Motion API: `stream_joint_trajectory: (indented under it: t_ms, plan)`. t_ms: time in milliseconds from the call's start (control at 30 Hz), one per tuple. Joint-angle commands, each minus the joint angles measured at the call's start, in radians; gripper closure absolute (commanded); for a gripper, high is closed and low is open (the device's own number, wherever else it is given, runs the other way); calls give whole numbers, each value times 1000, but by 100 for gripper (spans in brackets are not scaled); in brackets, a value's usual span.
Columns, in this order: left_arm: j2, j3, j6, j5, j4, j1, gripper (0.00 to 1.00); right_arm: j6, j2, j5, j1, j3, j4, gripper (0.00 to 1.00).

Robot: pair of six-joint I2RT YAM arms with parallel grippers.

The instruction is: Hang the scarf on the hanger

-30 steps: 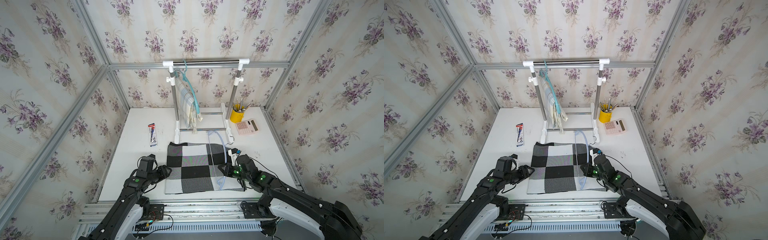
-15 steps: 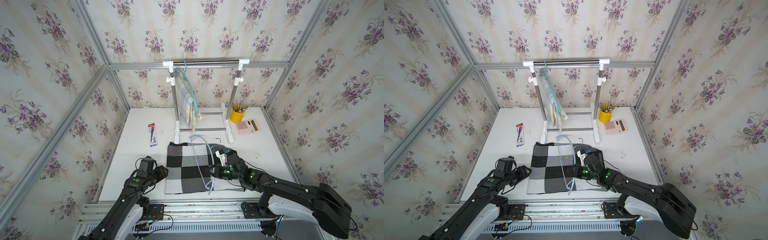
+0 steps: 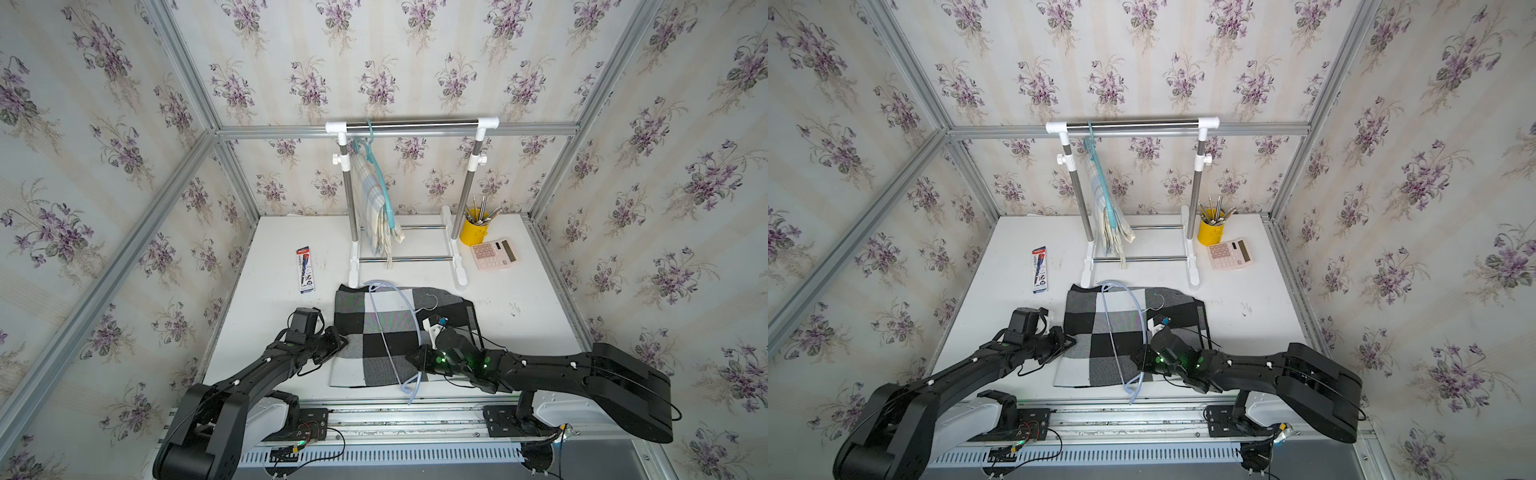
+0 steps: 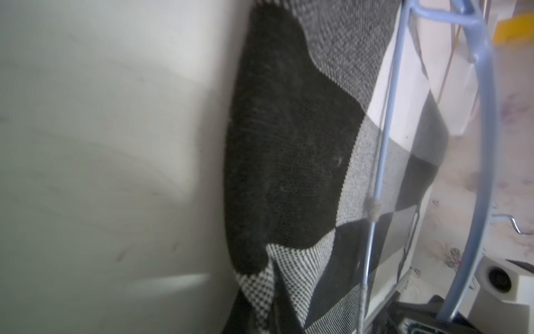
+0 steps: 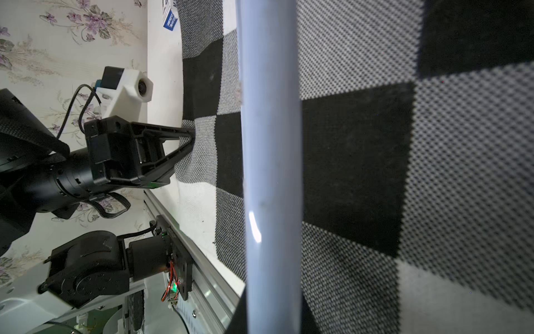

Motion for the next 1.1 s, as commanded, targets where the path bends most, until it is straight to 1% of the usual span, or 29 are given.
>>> stream_joint_trajectory:
  t_ms: [0, 67, 100, 167, 233, 267, 333, 433, 533, 600, 633, 667, 800, 867, 967, 1067]
  plan:
    - [28, 16, -32, 147, 146, -34, 100, 23, -12, 67, 0, -8, -4, 100]
    - [-2, 49, -44, 143, 169, -93, 100, 34, -16, 79, 1, -19, -6, 100]
    - [-29, 70, -43, 118, 157, -137, 100, 40, -20, 88, 1, -24, -8, 100]
    - [-95, 146, -16, 14, 75, -243, 100, 46, -30, 102, 1, -28, -15, 100]
    - [-127, 238, 20, -100, -21, -347, 100, 43, -34, 100, 1, -23, -23, 100]
    - [-123, 276, 30, -133, -46, -386, 100, 40, -31, 90, 1, -19, -24, 100]
    - [-63, 351, 35, -138, -46, -427, 100, 37, -23, 72, 1, -13, -25, 100]
    - [114, 462, 49, -113, -16, -471, 100, 34, -22, 45, 0, -14, -20, 100]
    - [344, 590, 92, -135, -21, -515, 100, 35, -37, 39, 1, -24, -19, 100]
    - [456, 678, 137, -187, -70, -539, 100, 34, -51, 39, 0, -26, -33, 100]
    - [488, 699, 151, -232, -84, -548, 100, 34, -58, 34, 1, -29, -37, 100]
    - [513, 708, 157, -247, -78, -551, 100, 31, -62, 26, 1, -30, -40, 100]
    - [589, 716, 142, -189, -6, -555, 100, 25, -64, -1, 0, -33, -44, 100]
    - [624, 741, 151, -190, -40, -558, 100, 20, -64, -9, 1, -31, -49, 100]
    - [669, 781, 170, -230, -110, -558, 100, 5, -70, -19, 0, -25, -75, 100]
    - [702, 810, 187, -200, -125, -558, 100, -28, -75, -15, 2, -15, -124, 100]
